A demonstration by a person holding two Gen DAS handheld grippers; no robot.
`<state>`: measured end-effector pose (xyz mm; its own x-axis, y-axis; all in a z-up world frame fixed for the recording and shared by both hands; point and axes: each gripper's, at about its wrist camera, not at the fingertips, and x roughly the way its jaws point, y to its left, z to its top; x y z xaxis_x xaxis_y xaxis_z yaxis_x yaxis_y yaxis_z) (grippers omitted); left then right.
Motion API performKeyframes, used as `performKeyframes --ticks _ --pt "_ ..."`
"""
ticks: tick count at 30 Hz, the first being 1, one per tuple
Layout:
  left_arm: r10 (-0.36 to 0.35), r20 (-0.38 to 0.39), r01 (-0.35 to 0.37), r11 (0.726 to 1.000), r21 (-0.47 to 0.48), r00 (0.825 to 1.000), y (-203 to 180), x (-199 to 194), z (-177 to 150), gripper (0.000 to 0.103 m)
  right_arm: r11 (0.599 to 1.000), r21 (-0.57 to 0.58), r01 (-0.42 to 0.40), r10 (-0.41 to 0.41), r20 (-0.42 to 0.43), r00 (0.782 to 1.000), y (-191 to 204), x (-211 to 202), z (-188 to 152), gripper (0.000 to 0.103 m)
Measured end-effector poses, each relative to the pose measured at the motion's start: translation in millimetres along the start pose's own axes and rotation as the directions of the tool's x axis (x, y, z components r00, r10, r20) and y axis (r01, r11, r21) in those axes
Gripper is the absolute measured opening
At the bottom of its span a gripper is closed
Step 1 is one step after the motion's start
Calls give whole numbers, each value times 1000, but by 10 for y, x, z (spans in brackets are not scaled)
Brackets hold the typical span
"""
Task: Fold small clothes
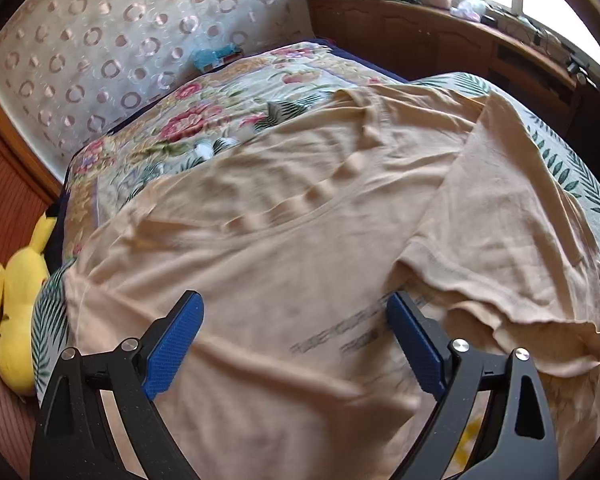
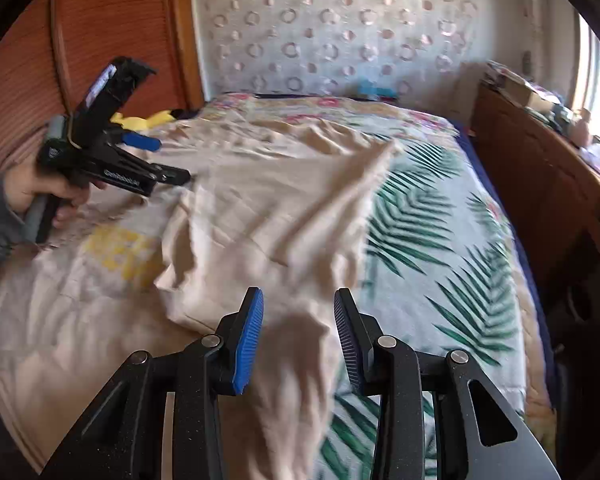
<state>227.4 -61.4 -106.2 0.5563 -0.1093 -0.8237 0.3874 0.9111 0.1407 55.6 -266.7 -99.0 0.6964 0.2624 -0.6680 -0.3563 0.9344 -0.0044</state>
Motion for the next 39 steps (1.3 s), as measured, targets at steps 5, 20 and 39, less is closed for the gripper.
performKeyframes --ticks 5,20,39 --pt "-25 72 29 998 -52 997 254 -162 -37 94 999 -44 14 -13 5 1000 69 95 190 38" --pt "72 112 -46 974 -220 991 1496 -174 -239 92 996 -3 93 -93 -100 991 -579 998 904 46" --pt "-25 65 41 965 -257 998 1771 201 -408 76 998 18 60 -57 -107 993 -742 1432 1138 46"
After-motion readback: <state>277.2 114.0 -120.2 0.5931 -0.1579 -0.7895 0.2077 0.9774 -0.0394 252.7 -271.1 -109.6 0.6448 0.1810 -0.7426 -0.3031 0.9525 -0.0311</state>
